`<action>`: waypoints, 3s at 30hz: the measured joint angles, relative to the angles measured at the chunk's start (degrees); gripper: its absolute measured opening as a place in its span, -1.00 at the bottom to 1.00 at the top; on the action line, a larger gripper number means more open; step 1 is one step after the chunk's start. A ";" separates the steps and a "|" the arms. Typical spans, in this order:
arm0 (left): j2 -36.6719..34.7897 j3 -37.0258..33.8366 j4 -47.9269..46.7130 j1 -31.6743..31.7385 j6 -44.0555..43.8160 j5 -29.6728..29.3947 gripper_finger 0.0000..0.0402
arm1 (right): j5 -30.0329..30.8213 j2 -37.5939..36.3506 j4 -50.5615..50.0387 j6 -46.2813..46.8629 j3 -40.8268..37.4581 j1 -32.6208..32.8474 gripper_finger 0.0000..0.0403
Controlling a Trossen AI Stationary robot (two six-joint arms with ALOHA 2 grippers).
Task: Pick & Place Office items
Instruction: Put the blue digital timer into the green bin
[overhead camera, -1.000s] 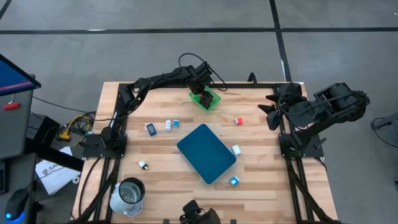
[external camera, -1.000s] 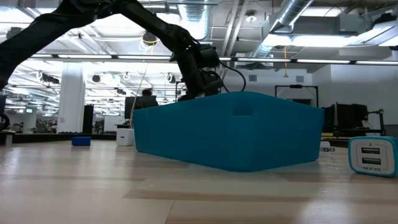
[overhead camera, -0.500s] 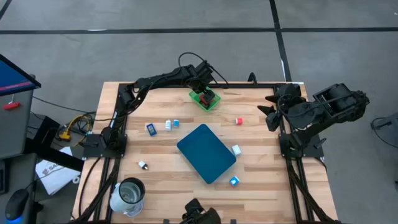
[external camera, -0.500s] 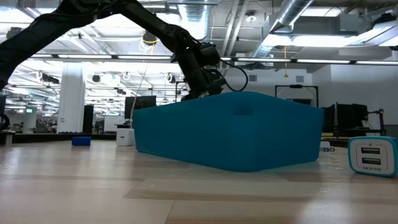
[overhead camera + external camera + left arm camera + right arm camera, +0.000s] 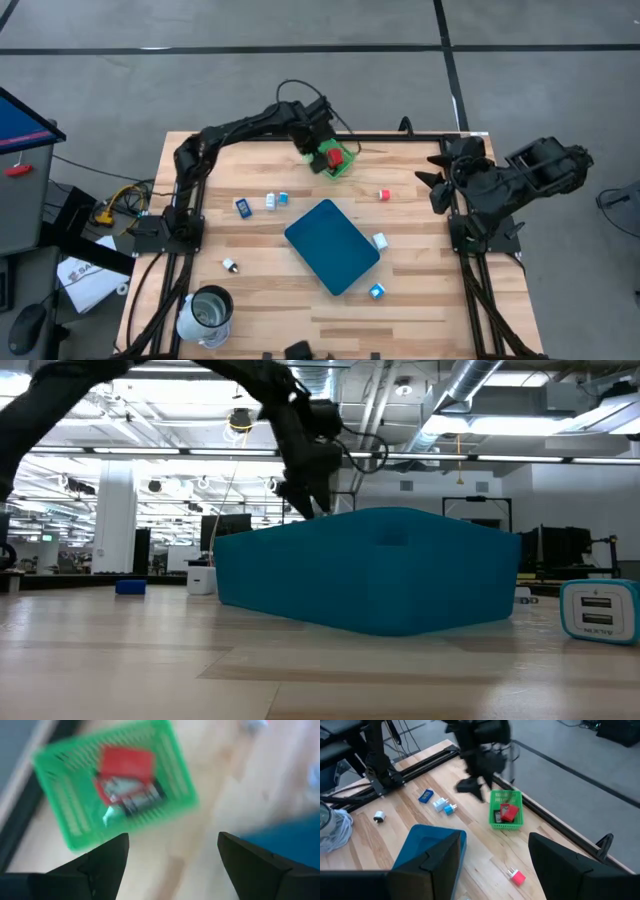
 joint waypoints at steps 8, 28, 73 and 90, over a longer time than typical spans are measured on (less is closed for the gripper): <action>-17.40 -21.73 -1.53 -1.52 -1.42 -1.25 0.50 | 2.38 0.00 -0.01 1.24 0.00 1.90 0.12; -62.63 -65.81 2.83 -9.83 -13.01 -7.67 0.51 | 3.88 0.00 0.39 1.18 0.00 2.41 0.12; -34.97 -62.29 5.23 -5.42 -5.65 -7.13 0.85 | 4.82 1.40 3.02 1.21 0.05 4.39 0.12; -26.08 -61.25 6.57 -1.10 -0.90 -8.41 0.97 | 4.69 1.40 2.90 3.75 0.03 4.44 0.12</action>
